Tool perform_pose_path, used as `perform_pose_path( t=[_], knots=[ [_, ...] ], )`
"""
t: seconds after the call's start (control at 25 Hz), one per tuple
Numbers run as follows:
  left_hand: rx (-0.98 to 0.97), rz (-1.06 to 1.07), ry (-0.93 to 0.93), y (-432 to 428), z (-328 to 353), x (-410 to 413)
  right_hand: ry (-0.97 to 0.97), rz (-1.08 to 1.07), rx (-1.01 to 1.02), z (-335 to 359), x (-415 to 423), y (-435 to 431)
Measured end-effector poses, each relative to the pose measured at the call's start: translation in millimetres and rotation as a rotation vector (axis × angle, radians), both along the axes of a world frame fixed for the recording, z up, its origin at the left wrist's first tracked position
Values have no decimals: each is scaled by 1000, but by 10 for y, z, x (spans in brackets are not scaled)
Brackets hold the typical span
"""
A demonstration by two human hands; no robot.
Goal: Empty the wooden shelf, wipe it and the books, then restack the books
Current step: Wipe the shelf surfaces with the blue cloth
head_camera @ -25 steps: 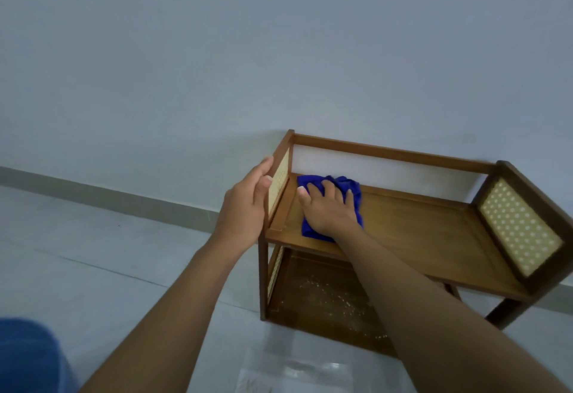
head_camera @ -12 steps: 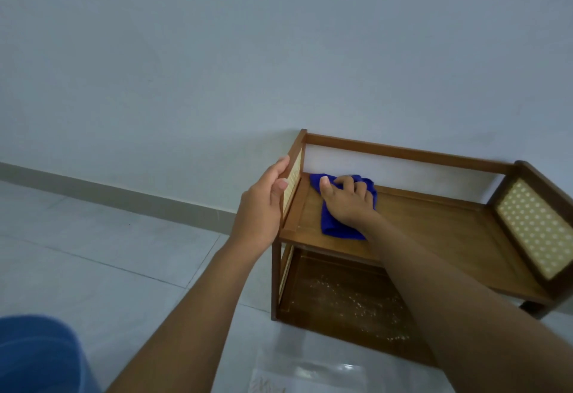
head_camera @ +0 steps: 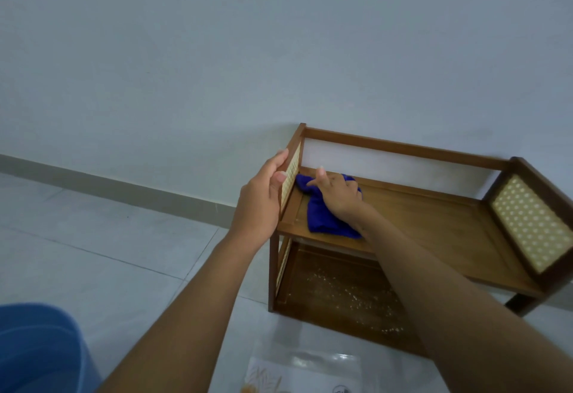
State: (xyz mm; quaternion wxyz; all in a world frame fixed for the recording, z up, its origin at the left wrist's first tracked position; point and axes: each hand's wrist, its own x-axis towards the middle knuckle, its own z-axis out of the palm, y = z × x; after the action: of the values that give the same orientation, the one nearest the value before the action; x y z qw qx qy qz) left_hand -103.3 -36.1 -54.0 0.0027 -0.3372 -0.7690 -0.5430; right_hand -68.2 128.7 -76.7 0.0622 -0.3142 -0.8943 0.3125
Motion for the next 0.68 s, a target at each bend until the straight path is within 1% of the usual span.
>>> perform_pose_path(
  t=[0.12,0.4,0.56,0.68],
  knots=[
    [-9,23,6,12,6,12,19,87,-11,-68,195,-66],
    [-15,37,15,20,8,27,56,239,74,-144,406,-217],
    [-21,47,22,19,-1,20,77,298,73,-122,454,-216],
    [-19,42,23,27,-9,21,81,299,109,-91,476,-247]
  ],
)
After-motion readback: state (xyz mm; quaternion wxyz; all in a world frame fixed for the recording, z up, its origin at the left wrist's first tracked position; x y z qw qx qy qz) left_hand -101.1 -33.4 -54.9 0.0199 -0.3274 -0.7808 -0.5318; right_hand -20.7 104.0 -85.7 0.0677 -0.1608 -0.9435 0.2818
